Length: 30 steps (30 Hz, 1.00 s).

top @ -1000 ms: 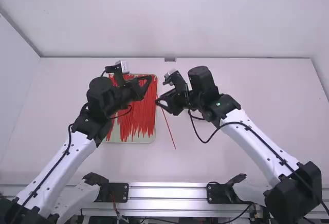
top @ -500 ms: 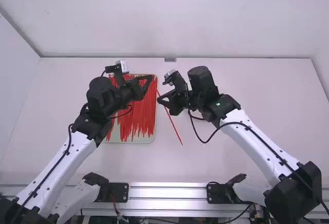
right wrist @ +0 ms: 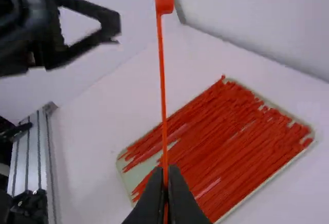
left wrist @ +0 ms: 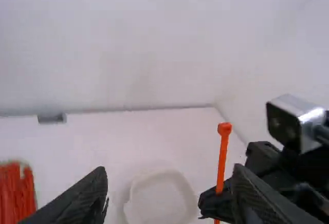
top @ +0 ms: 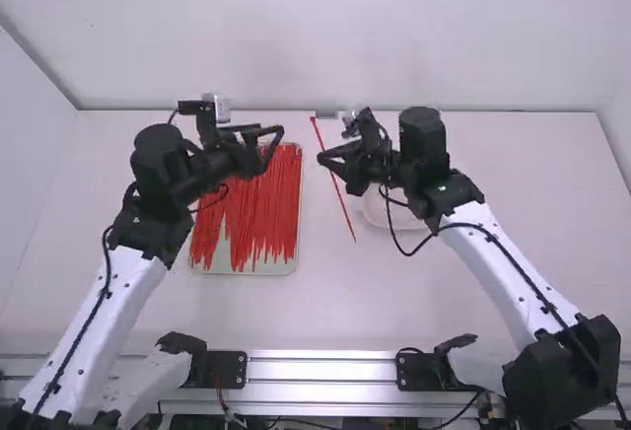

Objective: Fasten the cable tie

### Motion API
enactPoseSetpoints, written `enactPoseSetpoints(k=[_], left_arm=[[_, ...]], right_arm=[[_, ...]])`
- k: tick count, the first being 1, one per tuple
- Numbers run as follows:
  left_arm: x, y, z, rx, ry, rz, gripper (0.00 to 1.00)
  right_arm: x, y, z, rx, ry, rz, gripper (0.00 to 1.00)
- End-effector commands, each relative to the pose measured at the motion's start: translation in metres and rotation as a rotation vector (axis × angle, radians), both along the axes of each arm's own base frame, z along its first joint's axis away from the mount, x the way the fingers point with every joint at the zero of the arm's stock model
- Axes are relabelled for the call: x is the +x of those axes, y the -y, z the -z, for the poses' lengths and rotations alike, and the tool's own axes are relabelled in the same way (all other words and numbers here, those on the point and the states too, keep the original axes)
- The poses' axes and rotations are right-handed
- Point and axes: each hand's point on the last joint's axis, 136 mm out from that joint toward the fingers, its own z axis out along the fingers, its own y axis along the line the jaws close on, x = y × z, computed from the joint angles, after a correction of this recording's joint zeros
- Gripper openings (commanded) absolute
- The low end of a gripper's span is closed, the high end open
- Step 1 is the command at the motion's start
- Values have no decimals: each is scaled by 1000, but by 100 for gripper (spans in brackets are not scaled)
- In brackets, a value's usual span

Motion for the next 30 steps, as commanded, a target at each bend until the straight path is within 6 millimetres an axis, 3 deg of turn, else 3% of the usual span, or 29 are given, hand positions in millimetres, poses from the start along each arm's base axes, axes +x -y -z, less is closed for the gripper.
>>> enactPoseSetpoints(k=[1,3,5,9,15,21,30], left_arm=[[-10,5,-29,56,123,121,65],[-13,12,-39,69,169,218,68],[-17,24,-47,85,212,327,81],[-22,43,-57,101,286,496,86],[-32,59,-74,64,402,734,88],[-40,68,-83,40,479,859,77],[-50,72,-103,33,567,872,77]], right_arm=[[-9,0,-34,76,82,-99,0],[-10,2,-45,105,132,-127,0],[-8,4,-56,129,197,-144,0],[-6,3,-72,151,290,-147,0],[-14,-7,-90,184,396,-183,0],[-19,-8,-95,186,465,-215,0],[-22,-7,-119,236,561,-218,0]])
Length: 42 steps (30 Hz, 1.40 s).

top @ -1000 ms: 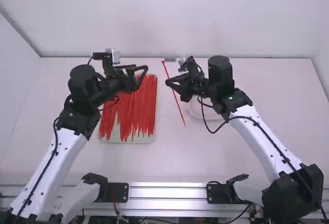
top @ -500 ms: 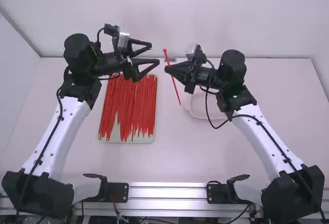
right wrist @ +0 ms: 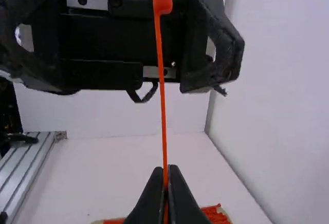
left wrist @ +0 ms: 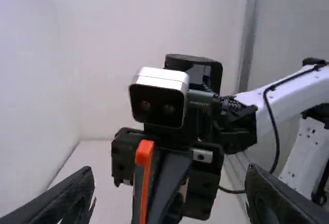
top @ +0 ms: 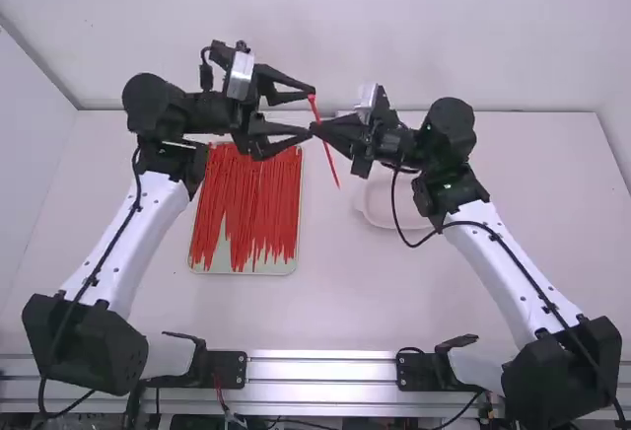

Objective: Fasten the cable tie

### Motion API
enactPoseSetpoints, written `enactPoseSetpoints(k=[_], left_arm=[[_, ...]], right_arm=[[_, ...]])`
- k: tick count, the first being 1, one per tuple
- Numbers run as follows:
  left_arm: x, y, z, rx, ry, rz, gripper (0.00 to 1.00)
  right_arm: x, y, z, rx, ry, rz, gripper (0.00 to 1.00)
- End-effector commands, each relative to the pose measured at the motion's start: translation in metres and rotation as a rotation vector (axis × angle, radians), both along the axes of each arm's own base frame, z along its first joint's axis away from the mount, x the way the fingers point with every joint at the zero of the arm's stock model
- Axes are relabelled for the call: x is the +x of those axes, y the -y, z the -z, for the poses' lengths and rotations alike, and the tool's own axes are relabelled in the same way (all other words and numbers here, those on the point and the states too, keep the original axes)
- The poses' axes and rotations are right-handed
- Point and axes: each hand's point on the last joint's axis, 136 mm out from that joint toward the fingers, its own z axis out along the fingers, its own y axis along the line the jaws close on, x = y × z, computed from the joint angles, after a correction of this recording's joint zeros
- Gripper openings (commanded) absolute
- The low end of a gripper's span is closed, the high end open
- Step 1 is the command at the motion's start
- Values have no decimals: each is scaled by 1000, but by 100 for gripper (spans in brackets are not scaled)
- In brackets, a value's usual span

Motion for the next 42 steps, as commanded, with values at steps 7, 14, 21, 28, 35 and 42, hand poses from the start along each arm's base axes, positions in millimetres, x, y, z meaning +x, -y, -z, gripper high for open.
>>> enactPoseSetpoints(k=[7,14,21,28,35,42], left_arm=[[4,-1,-20,-55,-74,-38,73],[3,5,-24,-78,-72,-40,55],[0,10,-26,-84,-62,-30,49],[0,11,-28,-94,-65,-36,33],[0,11,-29,-93,-61,-35,14],[0,11,-29,-93,-62,-34,5]], right_arm=[[-8,3,-35,66,76,-15,0],[-3,4,-40,101,-7,7,0],[-3,4,-38,106,-68,-2,0],[-12,-3,-37,98,-65,-42,0],[-14,-4,-37,96,-56,-47,0],[-14,-4,-37,96,-62,-48,0]])
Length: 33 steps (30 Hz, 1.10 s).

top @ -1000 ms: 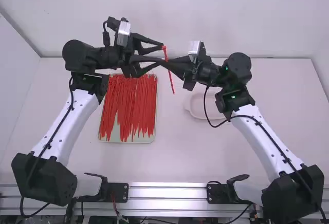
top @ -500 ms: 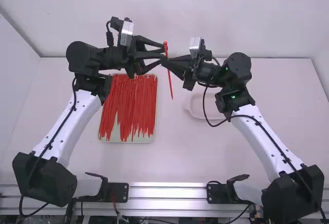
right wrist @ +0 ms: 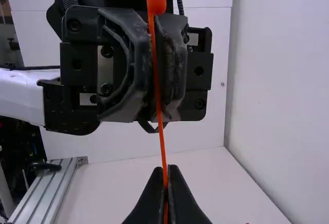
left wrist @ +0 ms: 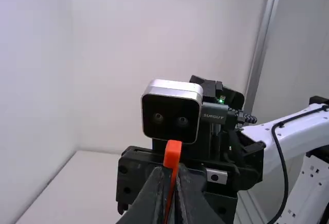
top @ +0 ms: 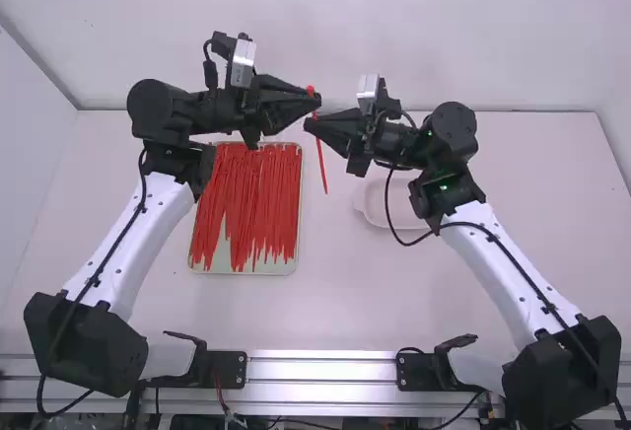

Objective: Fasten the cable tie

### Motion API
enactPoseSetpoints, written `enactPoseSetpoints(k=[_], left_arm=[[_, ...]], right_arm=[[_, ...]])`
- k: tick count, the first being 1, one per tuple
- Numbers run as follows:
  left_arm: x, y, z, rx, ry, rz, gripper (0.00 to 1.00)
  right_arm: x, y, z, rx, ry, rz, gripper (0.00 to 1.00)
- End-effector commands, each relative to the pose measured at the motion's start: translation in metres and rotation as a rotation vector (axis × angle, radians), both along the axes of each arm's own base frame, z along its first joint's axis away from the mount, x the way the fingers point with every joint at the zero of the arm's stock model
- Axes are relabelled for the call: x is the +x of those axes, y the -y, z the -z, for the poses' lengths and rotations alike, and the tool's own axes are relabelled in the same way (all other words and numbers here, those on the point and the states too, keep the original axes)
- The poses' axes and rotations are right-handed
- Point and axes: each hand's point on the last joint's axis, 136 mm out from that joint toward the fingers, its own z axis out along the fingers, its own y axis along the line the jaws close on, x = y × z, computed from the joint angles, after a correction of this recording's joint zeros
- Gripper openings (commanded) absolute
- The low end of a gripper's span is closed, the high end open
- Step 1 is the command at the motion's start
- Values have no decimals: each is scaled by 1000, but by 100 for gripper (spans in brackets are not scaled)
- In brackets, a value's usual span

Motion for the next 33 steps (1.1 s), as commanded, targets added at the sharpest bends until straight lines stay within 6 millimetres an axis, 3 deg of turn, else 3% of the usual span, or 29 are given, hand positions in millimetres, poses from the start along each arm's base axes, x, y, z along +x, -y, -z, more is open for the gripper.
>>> enactPoseSetpoints(k=[1,7,9,11,18,24,27,31,33], left_arm=[[-5,2,-12,-10,37,5,4],[-4,2,-11,-9,28,4,2],[1,1,-10,-16,-1,-16,2],[16,-7,-7,-23,-60,-68,2],[47,-31,2,-38,-181,-192,2],[71,-45,12,-54,-257,-304,2],[80,-47,16,-60,-273,-340,2],[93,-51,21,-75,-287,-388,2],[114,-56,30,-71,-327,-462,2]], right_arm=[[-4,2,-16,15,40,-4,0],[-4,2,-16,15,40,-4,0],[-4,2,-16,14,38,-5,8],[-1,3,-14,13,-6,2,100],[22,23,5,-11,-186,71,99],[-4,20,13,-91,68,-63,100],[-2,19,16,-112,177,-42,100],[1,23,30,-152,196,-34,100],[0,27,30,-154,221,-43,100]])
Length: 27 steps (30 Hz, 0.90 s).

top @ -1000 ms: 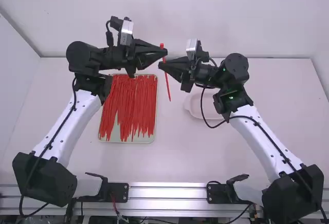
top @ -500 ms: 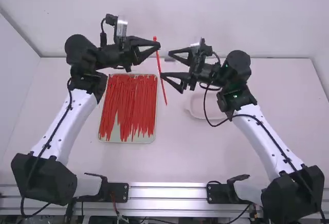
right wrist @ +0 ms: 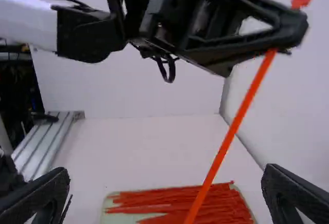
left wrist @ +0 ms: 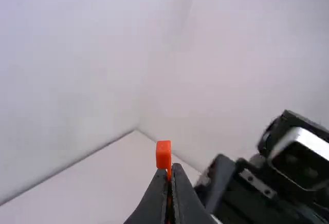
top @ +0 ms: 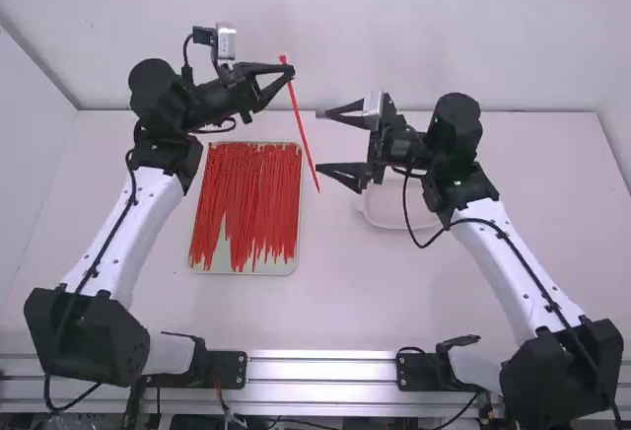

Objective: Fasten the cable tie

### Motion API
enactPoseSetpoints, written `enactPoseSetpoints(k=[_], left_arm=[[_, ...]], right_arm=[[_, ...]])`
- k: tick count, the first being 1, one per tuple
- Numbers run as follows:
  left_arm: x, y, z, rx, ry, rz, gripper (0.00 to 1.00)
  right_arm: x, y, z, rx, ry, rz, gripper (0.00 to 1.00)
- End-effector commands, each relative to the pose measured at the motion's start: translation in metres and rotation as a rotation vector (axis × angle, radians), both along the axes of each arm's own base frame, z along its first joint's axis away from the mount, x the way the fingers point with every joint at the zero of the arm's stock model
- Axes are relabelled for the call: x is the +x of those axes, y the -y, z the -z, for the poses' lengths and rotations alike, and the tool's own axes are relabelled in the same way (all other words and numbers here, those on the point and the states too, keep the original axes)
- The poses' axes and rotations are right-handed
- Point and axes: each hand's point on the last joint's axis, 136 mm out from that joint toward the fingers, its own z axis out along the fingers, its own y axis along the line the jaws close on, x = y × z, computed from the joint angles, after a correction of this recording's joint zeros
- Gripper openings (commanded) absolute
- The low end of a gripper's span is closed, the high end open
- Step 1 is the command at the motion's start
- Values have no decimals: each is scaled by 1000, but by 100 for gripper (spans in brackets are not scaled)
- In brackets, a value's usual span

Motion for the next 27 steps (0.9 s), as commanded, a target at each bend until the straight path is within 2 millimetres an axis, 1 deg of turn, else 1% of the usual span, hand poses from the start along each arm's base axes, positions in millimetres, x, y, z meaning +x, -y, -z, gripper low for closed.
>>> enactPoseSetpoints(k=[1,3,4,6,8,10,13,15,16,20,21,22,23,24,25,26,27], left_arm=[[23,-9,-5,7,16,-101,2],[38,-12,2,39,-24,-139,2],[48,-11,7,59,-56,-142,2],[56,-11,11,72,-83,-139,2],[72,-8,21,88,-155,-127,2],[80,-7,29,94,-194,-126,2],[89,-3,48,99,-272,-90,2],[91,2,60,78,-333,-39,2],[90,4,63,71,-351,-21,2],[74,13,75,26,-476,93,2],[74,13,75,25,-480,97,2],[68,15,78,11,-521,133,2],[65,16,77,2,-543,154,2],[56,19,76,-21,-604,207,2],[56,20,76,-24,-612,212,2],[47,22,74,-48,-682,264,2],[43,24,73,-63,-732,289,2]], right_arm=[[-6,4,-16,3,144,-27,100],[-6,5,-16,1,159,-32,100],[-3,8,-15,-6,206,-22,100],[-2,11,-14,-10,230,-15,99],[2,15,-10,-22,296,1,100],[4,17,-7,-31,333,7,100],[4,21,-1,-46,426,1,100],[-1,23,5,-52,516,-29,100],[-2,22,7,-55,545,-37,100],[-16,21,22,-49,746,-116,99],[-17,21,22,-49,754,-118,100],[-20,21,28,-47,818,-136,100],[-21,22,30,-48,842,-138,100],[-24,22,35,-45,889,-150,99],[-24,22,36,-44,895,-153,100],[-28,21,41,-40,949,-167,100],[-31,20,44,-34,981,-180,100]])
